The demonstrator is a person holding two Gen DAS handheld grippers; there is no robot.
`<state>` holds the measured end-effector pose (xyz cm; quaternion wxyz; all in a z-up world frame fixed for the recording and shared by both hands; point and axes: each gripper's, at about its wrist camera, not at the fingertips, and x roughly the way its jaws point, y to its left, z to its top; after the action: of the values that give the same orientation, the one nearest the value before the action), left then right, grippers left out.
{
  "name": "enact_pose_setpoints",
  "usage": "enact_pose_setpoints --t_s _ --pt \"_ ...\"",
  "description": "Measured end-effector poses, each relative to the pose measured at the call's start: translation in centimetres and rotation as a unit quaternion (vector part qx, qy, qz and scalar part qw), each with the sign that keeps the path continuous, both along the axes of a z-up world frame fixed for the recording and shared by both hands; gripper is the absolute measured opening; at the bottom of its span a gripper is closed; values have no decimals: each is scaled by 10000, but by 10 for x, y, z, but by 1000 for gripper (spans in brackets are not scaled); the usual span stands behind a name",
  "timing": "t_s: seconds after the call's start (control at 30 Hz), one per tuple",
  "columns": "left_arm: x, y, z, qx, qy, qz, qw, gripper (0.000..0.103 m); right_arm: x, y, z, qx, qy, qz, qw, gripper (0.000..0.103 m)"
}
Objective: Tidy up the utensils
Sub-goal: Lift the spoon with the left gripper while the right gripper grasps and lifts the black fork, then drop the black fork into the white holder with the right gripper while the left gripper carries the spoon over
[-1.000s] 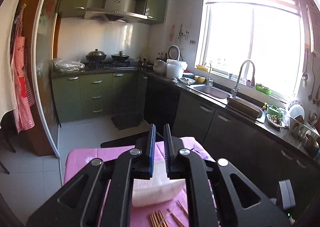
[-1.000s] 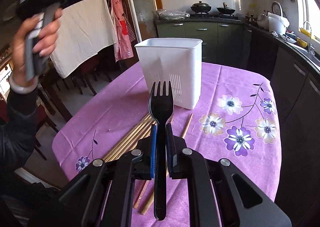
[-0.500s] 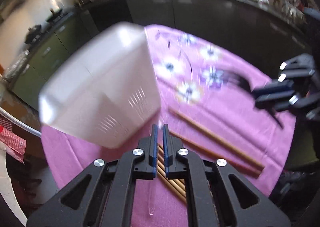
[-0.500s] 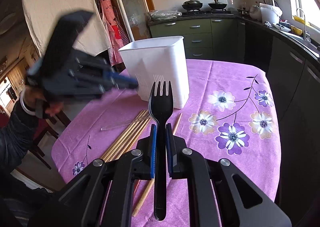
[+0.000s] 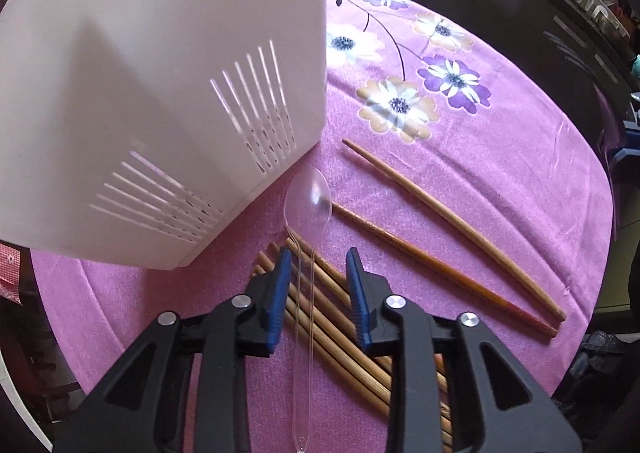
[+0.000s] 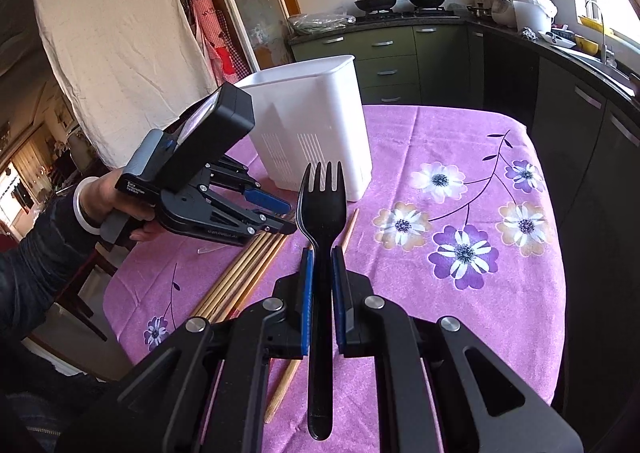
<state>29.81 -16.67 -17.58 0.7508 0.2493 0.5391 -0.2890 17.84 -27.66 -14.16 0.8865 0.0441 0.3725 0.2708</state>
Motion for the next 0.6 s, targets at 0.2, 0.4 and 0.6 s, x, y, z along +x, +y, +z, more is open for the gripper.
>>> enact_pose_setpoints --t_s 0.2,0.4,0.6 --pt "-1 -4 -6 121 -46 -34 9999 27 -1 1 0 50 37 32 10000 10" --pt "-1 -10 -10 109 -51 -73 9999 23 -1 -1 -2 94 69 17 9999 10" --pt "-9 -11 -4 32 -57 -88 9999 8 4 -3 5 122 -12 -45 9999 10"
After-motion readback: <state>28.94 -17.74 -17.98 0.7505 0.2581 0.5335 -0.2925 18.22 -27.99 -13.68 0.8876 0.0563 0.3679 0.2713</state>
